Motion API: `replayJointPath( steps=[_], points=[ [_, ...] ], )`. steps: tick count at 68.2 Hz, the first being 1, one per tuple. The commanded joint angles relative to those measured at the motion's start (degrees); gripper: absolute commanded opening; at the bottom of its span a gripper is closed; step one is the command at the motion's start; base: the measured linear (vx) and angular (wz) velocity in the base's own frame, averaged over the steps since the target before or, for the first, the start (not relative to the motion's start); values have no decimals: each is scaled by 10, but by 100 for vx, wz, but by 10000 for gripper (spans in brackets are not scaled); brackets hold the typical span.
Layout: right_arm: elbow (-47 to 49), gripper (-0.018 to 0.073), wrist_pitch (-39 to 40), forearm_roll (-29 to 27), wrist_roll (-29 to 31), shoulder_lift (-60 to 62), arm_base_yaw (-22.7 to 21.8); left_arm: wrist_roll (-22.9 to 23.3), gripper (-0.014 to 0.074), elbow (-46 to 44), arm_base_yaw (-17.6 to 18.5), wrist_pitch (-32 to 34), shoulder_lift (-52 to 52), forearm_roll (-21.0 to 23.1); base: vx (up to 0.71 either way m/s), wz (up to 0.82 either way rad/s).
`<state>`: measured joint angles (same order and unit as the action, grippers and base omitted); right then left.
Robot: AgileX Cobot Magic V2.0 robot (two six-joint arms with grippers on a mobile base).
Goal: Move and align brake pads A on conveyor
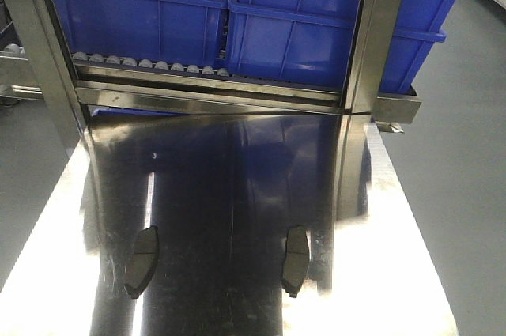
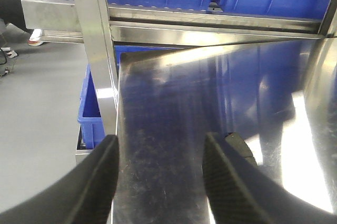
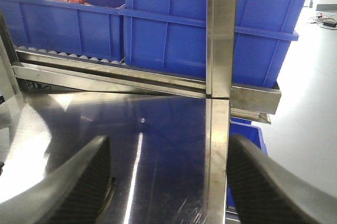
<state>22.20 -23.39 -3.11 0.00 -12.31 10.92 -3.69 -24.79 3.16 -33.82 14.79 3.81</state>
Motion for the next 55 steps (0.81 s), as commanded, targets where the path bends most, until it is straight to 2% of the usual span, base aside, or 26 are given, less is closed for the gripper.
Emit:
replayJointPath(
  steps=[1, 45, 51, 55],
  points=[
    [15, 452, 44, 2, 0, -6, -1, 1, 363, -12, 2, 42, 8, 4, 0, 0],
    [15, 452, 44, 2, 0, -6, -1, 1, 363, -12, 2, 47, 8, 4, 0, 0],
    [15, 452, 44, 2, 0, -6, -1, 10, 363, -11, 2, 49, 8, 24, 0, 0],
    [15, 452, 44, 2, 0, -6, -1, 12, 363, -11, 2, 51, 13, 21, 0, 0]
  ],
)
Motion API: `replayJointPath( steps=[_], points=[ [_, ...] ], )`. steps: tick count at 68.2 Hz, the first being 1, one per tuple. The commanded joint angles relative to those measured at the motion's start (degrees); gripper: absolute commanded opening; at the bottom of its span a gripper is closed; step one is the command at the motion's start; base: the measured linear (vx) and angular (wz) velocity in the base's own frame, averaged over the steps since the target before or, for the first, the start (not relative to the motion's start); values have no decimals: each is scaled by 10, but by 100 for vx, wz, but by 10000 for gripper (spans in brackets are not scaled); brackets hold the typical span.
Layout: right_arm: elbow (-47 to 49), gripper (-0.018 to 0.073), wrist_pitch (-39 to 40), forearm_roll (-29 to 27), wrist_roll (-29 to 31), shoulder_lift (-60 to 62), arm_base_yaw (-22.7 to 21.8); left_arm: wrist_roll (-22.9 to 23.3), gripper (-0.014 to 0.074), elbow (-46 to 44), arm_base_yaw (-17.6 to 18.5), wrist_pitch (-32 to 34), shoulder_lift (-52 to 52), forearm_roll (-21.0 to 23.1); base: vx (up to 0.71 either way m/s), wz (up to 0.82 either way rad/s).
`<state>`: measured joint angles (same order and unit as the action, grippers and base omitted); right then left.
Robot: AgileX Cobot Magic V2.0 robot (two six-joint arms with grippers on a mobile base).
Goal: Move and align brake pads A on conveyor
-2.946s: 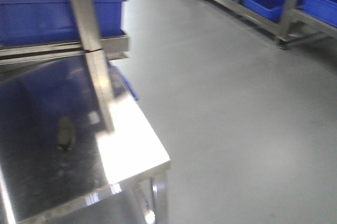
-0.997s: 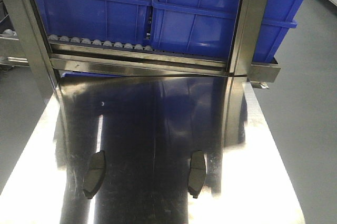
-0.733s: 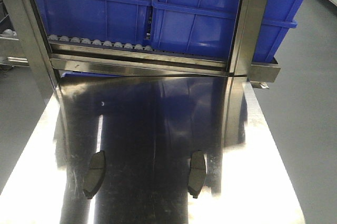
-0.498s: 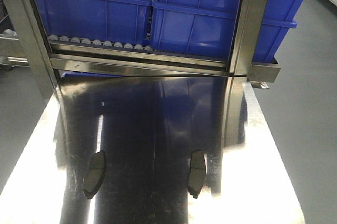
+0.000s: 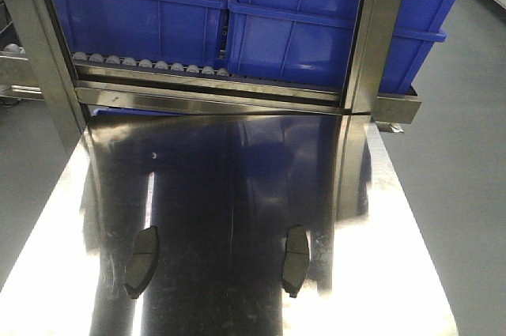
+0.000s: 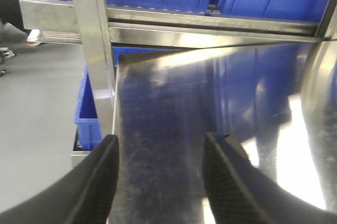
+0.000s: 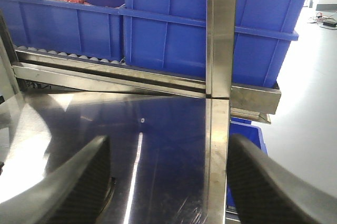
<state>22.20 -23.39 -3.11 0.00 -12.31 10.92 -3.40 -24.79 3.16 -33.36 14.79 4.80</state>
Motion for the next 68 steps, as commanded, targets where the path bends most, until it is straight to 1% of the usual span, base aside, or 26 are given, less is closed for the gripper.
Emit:
replayJointPath(
  steps=[1, 7, 13, 17, 41, 48, 55, 60, 63, 68],
  points=[
    [15, 452, 44, 2, 0, -6, -1, 9, 363, -12, 2, 49, 16, 9, 0, 0],
    [15, 452, 44, 2, 0, -6, -1, 8, 363, -19, 2, 65, 38, -8, 0, 0],
    [15, 452, 44, 2, 0, -6, -1, 2, 363, -39, 2, 75, 67, -6, 0, 0],
    [15, 452, 44, 2, 0, -6, -1, -1, 363, -57, 2, 70, 97, -6, 0, 0],
    [15, 452, 44, 2, 0, -6, -1, 0, 363, -200, 2, -56, 348, 19, 0, 0],
    [15, 452, 44, 2, 0, -6, -1, 0, 363, -223, 3, -80, 419, 20, 0, 0],
    [15, 452, 44, 2, 0, -6, -1, 0, 363, -231, 4, -85, 488, 20, 0, 0],
    [15, 452, 44, 2, 0, -6, -1, 0, 363, -238, 16, -87, 533, 19, 0, 0],
    [15, 452, 44, 2, 0, -6, -1, 2, 363, -243, 29, -90, 559, 19, 0, 0],
    [15, 452, 44, 2, 0, -6, -1, 20, 363, -254, 57, -93, 593, 19, 0, 0]
  ],
)
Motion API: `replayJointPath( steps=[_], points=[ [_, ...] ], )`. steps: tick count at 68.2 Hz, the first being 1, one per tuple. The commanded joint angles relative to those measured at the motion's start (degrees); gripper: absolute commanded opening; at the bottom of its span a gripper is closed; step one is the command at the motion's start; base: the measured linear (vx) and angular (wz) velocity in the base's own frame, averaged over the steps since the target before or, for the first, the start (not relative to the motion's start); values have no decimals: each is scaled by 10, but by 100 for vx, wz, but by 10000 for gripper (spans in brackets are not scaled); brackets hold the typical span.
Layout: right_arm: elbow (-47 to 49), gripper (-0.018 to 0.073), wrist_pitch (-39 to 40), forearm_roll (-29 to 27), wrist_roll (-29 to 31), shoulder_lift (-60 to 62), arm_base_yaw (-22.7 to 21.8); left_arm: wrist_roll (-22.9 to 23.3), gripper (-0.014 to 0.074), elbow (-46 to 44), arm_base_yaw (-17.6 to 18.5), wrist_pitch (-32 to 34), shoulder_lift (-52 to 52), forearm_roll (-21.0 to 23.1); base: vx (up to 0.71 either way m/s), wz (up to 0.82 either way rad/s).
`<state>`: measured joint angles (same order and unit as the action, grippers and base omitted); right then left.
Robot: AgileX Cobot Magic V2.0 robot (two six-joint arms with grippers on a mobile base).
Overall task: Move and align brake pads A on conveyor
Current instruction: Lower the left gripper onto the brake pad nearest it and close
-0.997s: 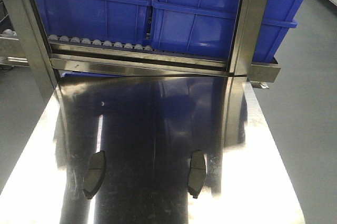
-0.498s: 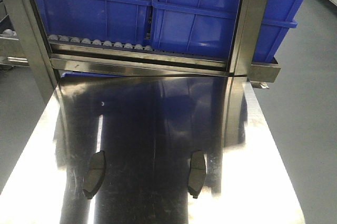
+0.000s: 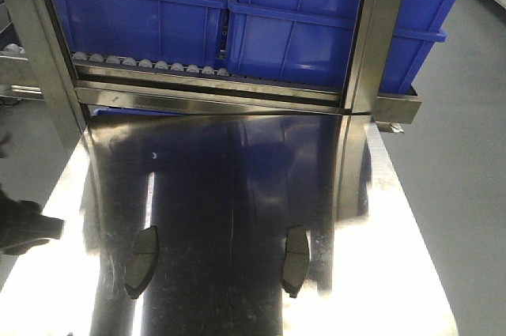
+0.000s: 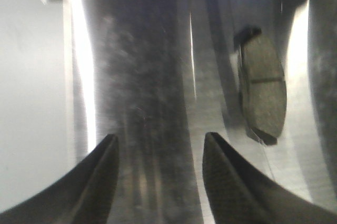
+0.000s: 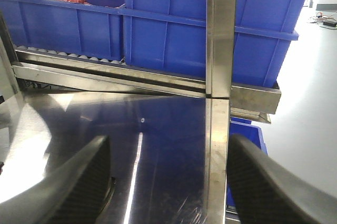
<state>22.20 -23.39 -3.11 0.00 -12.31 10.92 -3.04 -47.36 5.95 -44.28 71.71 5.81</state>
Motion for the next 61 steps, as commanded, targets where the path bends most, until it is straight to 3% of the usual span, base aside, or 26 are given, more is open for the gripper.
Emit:
replayJointPath(
  steps=[1, 17, 29, 44, 61],
  points=[
    [15, 452, 44, 2, 0, -6, -1, 20, 363, -30, 35, 18, 30, 8, 0, 0],
    [15, 452, 44, 2, 0, -6, -1, 85, 368, -86, 112, 28, 134, -6, 0, 0],
    [15, 452, 44, 2, 0, -6, -1, 86, 433, -137, 145, -3, 198, -8, 0, 0],
    [15, 452, 44, 2, 0, -6, -1, 125, 520, -171, 159, -7, 252, -7, 0, 0],
    [15, 452, 44, 2, 0, -6, -1, 131, 526, -174, 159, 11, 279, -5, 0, 0]
  ],
)
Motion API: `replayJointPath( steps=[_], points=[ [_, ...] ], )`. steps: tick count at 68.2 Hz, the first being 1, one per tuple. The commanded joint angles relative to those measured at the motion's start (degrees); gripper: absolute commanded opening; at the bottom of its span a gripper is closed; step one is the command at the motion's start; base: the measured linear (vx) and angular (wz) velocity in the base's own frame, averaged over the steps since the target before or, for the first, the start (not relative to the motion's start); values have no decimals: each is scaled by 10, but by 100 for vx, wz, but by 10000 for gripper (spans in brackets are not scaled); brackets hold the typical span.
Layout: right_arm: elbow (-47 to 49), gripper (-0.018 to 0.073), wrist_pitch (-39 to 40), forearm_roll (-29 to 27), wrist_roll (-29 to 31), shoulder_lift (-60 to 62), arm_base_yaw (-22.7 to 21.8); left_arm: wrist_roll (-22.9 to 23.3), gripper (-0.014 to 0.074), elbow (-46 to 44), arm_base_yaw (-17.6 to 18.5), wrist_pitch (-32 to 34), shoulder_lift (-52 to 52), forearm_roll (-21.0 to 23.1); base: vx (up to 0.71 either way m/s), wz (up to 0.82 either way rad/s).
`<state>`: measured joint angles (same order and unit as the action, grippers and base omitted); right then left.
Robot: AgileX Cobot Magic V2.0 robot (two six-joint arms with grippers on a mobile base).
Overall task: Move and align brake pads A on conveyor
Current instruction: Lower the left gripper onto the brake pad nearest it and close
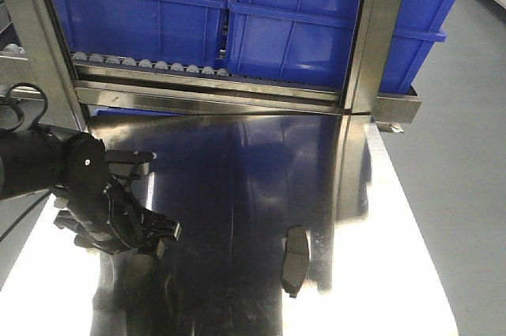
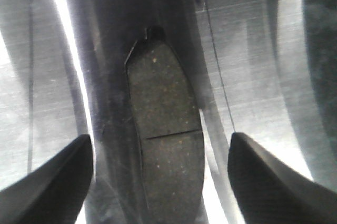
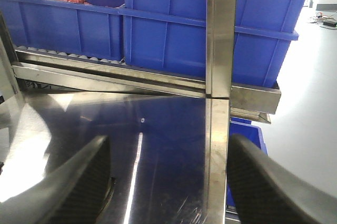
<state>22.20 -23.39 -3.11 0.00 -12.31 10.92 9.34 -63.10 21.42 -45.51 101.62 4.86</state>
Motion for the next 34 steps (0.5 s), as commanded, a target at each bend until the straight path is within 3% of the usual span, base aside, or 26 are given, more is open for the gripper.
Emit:
replayJointPath(
  steps=[1, 34],
  points=[
    [15, 452, 44, 2, 0, -6, -1, 7, 526, -17, 4, 25, -20, 4, 0, 0],
    [15, 452, 44, 2, 0, -6, -1, 16, 524, -17, 4, 26, -1, 4, 0, 0]
  ],
)
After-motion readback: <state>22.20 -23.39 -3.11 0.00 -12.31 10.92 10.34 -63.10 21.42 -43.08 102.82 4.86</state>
